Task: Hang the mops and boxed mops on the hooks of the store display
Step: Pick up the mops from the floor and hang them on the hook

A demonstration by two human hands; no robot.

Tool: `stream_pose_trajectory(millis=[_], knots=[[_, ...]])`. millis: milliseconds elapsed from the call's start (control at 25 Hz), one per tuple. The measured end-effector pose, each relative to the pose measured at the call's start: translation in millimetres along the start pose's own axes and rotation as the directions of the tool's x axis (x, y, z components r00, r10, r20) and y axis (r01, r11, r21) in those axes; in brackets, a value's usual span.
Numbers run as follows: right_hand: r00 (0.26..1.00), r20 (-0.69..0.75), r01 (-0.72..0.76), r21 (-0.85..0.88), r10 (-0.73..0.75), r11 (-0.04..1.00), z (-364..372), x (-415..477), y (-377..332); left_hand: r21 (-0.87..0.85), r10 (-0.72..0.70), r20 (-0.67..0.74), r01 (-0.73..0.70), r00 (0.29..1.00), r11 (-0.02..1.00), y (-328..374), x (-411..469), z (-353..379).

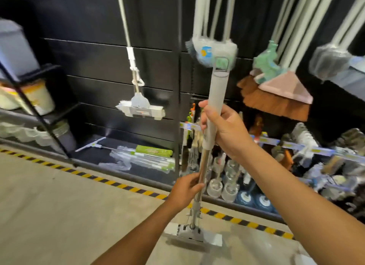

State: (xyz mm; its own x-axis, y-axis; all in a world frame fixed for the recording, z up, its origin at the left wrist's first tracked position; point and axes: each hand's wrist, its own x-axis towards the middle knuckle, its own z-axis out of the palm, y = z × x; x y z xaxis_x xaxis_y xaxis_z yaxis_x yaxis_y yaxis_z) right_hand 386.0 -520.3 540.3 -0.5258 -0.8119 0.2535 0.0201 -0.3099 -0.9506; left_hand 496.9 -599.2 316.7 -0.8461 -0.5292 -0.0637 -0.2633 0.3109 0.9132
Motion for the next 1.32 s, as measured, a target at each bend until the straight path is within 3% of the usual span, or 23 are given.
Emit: stream_pose_trajectory(millis=[200, 320, 760, 880, 1040, 1320], knots=[[0.987, 0.158, -0.047, 0.086, 0.033, 0.995, 92, 56, 17, 0.042, -0.006, -0.174, 0.013, 0.985, 0.999, -27, -17, -103], [0.968, 0.247, -0.051, 0.051, 0.037, 0.997, 142, 102, 26, 0.074, -0.016, -0.264, 0.037, 0.964, 0.997, -44, -17, -168], [0.877, 0.457, 0.181, -0.026, -0.15, 0.983, 288, 318, 56, 0.044, -0.029, -0.473, 0.057, 0.881, 0.997, -67, 59, -388], [0.879, 0.439, 0.214, -0.011, -0.187, 0.977, 310, 364, 49, 0.013, 0.017, -0.51, -0.013, 0.86, 1.0, -58, 93, -431], [0.889, 0.396, 0.267, -0.037, -0.231, 0.963, 337, 420, 34, -0.071, 0.136, -0.553, -0.21, 0.822, 0.975, -12, 153, -493], [0.925, 0.257, 0.337, -0.211, -0.281, 0.918, 360, 516, 11, -0.134, 0.28, -0.378, -0.352, 0.882, 0.926, 19, 254, -585]])
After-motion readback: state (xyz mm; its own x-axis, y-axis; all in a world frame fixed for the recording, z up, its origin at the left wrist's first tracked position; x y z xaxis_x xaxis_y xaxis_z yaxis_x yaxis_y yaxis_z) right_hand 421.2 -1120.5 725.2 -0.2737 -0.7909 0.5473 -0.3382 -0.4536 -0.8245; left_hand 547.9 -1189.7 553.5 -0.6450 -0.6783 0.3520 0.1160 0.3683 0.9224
